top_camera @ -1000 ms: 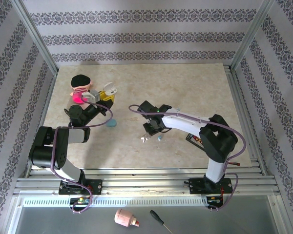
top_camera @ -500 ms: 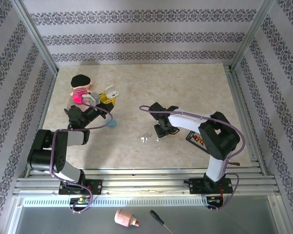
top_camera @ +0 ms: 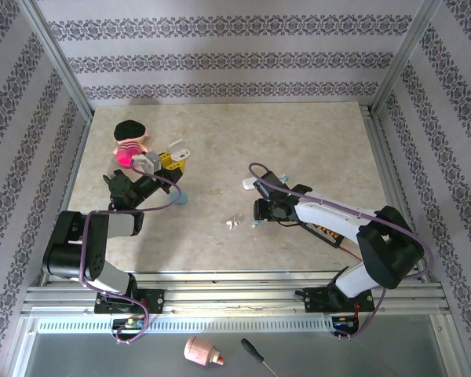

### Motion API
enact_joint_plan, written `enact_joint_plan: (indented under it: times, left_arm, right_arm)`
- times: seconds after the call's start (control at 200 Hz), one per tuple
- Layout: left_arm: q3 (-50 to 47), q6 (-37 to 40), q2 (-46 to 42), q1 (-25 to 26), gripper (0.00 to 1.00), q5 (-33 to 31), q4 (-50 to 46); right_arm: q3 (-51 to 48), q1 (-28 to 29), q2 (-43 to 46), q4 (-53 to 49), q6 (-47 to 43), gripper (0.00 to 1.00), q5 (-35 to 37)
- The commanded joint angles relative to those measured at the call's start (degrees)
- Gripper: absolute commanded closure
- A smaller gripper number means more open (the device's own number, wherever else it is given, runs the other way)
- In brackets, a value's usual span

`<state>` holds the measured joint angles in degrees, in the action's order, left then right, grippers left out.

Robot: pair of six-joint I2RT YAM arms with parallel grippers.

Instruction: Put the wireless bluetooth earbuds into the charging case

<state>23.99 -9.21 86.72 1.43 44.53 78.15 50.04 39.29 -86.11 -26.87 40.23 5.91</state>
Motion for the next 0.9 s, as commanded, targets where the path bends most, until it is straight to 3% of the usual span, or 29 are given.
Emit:
enact_joint_plan:
  times: [0.0, 0.455, 0.899]
  left_arm:
    - [-0.43, 1.29, -1.34, 0.32, 0.80, 0.10, 3.61]
    - [-1.66, 1.55, -2.70, 0.32, 0.81, -0.19, 3.59]
    - [-1.58, 1.66, -2.43, 0.33, 0.80, -0.08, 3.59]
  right_arm:
    - [-0.54, 1.03, -0.92, 3.80, 5.06, 0.44, -1.72]
    - [3.29, 0.54, -9.43, 4.04, 1.97, 0.50, -1.13]
    - [8.11, 0.47, -12.51, 0.65, -4.95, 0.56, 0.47]
